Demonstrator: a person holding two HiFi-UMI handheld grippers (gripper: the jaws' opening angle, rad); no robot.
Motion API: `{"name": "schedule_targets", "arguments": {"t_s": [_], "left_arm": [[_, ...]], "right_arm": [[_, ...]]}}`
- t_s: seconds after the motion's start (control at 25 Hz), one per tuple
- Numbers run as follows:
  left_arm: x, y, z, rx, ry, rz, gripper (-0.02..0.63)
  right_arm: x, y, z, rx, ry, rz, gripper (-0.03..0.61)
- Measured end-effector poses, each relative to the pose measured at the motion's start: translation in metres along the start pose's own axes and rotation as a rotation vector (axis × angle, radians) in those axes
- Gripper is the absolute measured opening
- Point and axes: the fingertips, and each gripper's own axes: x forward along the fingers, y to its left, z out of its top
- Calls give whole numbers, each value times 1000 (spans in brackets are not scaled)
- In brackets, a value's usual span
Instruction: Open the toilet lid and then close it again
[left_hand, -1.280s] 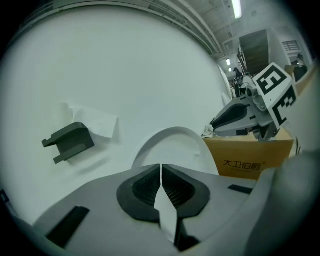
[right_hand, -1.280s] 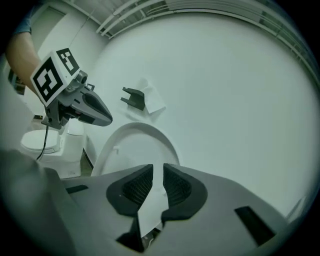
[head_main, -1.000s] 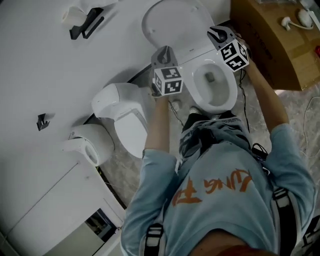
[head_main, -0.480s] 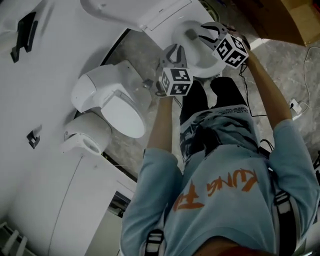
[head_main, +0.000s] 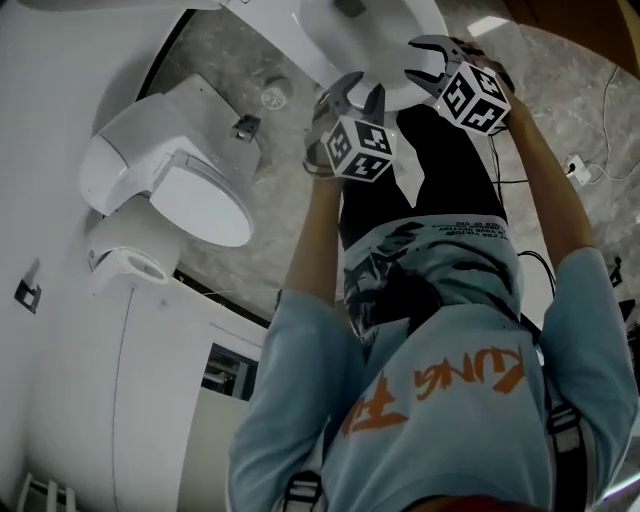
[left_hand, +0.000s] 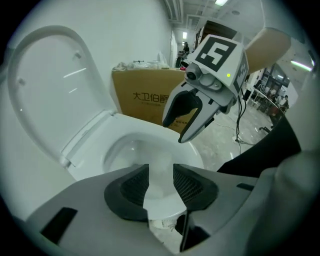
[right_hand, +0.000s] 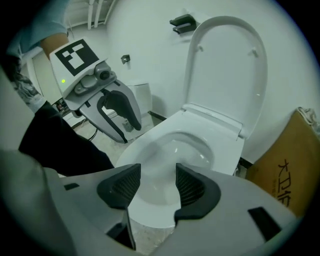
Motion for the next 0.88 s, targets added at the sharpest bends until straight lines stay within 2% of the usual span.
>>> {"name": "schedule_targets", "arguments": {"t_s": [0.24,0.4,0.52,0.64,0.76,0.88], "left_arm": [[53,-42,-41,131,80,-110,252],[89,-67,-67,228,150,-179,315],[106,-79,-85,275,193,-219,345],[111,-85,-91,269,191,-245,350],[111,-86,-92,243,182,-282,348],[113,-97,-103,309,215,-353,350]], "right_arm": [[42,60,-59,-147,139,213,324],[70,85,-102,-272,239,315,348],[89,95,-119,-377,312,378,348],[96,103,-129,-507,371,426,336],[100,109,-138,-557,408,459,314],[104,114,-145,-593,457,458,293]]}}
